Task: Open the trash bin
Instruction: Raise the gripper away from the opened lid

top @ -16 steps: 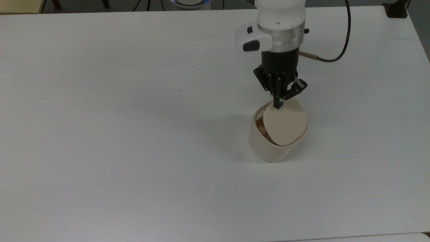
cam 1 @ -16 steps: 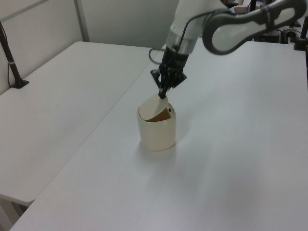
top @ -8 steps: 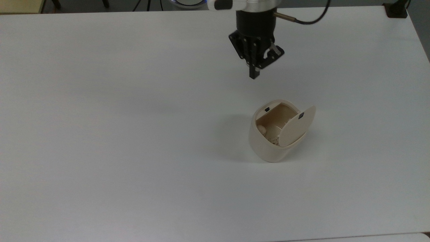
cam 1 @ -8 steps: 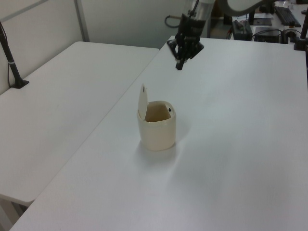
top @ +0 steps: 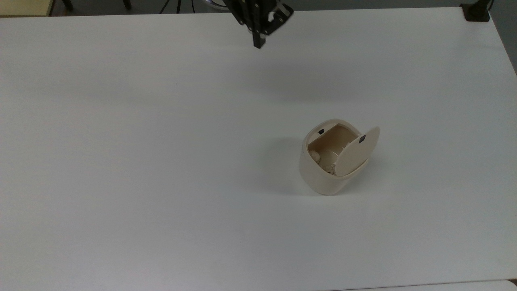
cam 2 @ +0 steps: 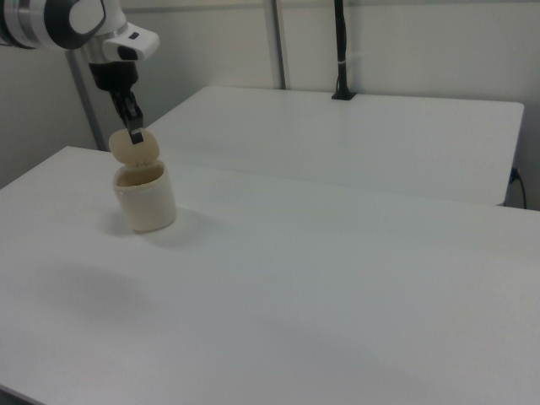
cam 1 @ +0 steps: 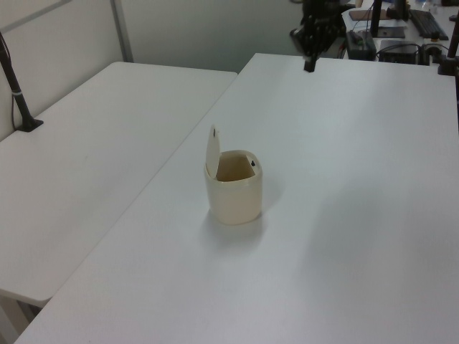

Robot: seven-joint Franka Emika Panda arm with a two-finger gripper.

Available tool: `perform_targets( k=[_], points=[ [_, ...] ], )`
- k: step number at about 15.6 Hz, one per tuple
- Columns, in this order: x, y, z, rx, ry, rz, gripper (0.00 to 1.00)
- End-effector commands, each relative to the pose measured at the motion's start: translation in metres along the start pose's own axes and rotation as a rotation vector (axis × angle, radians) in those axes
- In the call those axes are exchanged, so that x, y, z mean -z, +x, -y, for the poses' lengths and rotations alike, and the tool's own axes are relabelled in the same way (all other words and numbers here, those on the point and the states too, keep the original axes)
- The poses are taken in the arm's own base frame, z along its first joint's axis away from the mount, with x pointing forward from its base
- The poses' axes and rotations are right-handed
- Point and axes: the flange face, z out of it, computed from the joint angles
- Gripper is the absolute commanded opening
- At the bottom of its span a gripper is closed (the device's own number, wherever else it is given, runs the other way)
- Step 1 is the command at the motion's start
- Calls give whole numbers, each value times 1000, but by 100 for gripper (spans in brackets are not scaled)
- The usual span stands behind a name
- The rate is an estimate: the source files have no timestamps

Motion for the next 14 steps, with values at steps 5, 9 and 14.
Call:
perform_targets(
  k=[5, 9, 14],
  points=[
    [18, 17, -73, 235, 0, 18, 0],
    [33, 35, -112, 297, 6, -10, 0],
    [35, 39, -120, 327, 6, -15, 0]
  ],
)
